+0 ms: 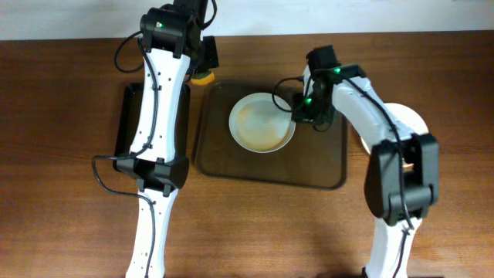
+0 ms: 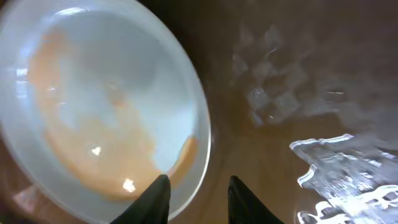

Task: Clean dirty plates on tray and stack at the side

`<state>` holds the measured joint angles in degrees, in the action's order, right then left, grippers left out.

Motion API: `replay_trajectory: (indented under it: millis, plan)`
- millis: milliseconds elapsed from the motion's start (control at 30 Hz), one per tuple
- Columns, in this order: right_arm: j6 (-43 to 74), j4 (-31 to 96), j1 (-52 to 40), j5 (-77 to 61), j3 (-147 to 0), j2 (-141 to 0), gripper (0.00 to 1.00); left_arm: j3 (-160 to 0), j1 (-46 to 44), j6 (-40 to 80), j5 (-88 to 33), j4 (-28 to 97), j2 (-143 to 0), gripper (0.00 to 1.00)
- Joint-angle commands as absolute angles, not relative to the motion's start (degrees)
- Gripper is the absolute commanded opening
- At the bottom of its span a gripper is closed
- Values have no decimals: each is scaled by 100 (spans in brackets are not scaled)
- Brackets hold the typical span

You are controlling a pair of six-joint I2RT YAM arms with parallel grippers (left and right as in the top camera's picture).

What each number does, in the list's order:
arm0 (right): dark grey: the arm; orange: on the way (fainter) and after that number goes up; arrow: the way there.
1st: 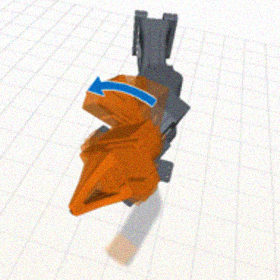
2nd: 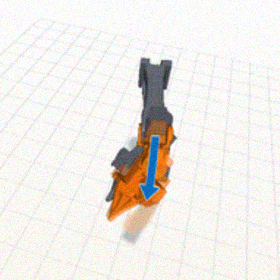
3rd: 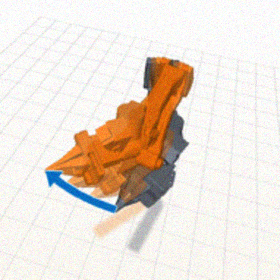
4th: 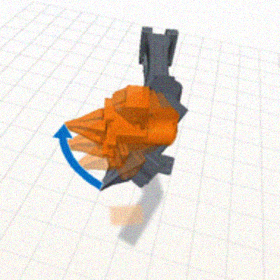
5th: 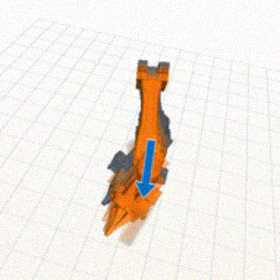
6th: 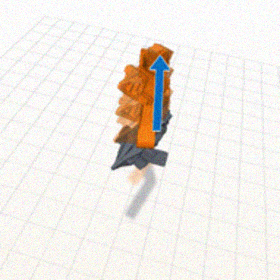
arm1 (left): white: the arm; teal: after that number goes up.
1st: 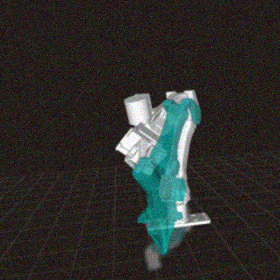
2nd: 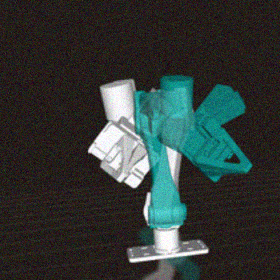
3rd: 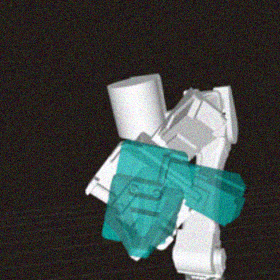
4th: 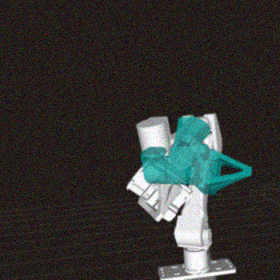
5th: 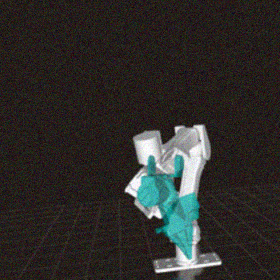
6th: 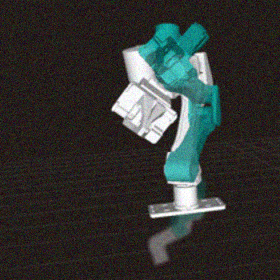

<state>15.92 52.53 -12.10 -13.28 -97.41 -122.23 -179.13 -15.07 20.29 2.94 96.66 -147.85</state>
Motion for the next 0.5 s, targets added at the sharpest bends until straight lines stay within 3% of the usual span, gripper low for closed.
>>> replay_trajectory:
  millis: [0,167,233,333,467]
  plan:
    - [1708,5096,-1199,-1549,-9756,-12687,32,-17889,-1511,1918,259,9671,-14698,0]
    - [2049,4578,-1382,-1588,-9756,-13045,30,-17891,-1511,1918,257,9671,-14698,0]
    - [2169,4606,-1428,-1566,-9756,-13174,4,-17889,-1511,1918,257,9671,-14700,0]
    - [2196,4674,-1339,-1824,-9797,-13107,4,-17889,-1511,1920,257,9671,-14700,0]
    - [1621,4737,-869,-3489,-9806,-12431,4,-17889,-1509,1918,259,9671,-14700,0]
